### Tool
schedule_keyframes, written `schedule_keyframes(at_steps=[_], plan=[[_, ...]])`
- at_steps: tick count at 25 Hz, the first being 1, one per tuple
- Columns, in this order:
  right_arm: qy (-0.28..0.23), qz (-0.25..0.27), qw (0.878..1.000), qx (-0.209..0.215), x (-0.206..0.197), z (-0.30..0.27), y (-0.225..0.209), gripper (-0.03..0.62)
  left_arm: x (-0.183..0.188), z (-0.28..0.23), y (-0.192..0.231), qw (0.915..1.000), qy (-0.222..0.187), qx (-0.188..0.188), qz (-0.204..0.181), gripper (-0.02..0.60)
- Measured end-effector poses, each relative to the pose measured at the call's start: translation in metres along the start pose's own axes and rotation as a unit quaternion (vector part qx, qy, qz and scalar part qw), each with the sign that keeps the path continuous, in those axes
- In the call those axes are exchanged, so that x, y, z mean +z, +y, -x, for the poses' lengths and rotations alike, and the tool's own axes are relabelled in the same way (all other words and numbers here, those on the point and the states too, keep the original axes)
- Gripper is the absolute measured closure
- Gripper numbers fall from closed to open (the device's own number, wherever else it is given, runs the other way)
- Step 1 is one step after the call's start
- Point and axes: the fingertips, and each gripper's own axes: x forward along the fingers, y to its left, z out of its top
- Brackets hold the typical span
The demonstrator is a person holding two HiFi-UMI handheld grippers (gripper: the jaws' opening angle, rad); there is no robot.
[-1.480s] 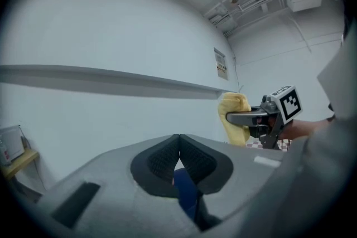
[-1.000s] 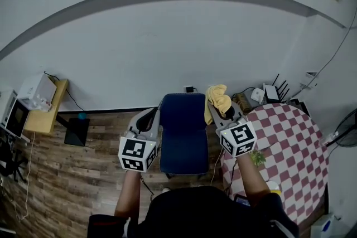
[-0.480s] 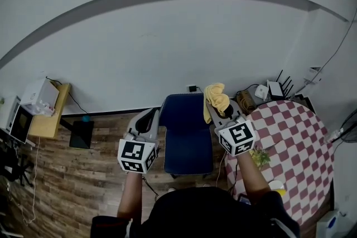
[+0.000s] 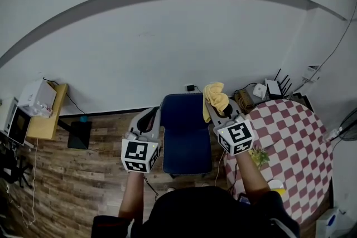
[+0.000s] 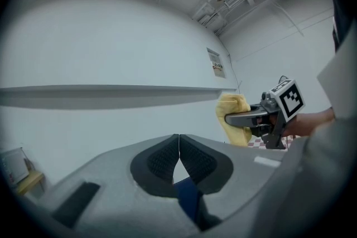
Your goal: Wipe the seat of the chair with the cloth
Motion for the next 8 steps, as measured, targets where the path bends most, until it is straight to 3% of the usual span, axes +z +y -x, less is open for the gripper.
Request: schedule_keyframes(at_steps=[8], plan=[[-0.003, -0.002, 1.000, -0.002, 0.0006, 0.0020, 0.0005, 0.539, 0.0017, 0.0006, -0.0040, 1.0000, -0.003, -0.002, 0.000, 0.563]])
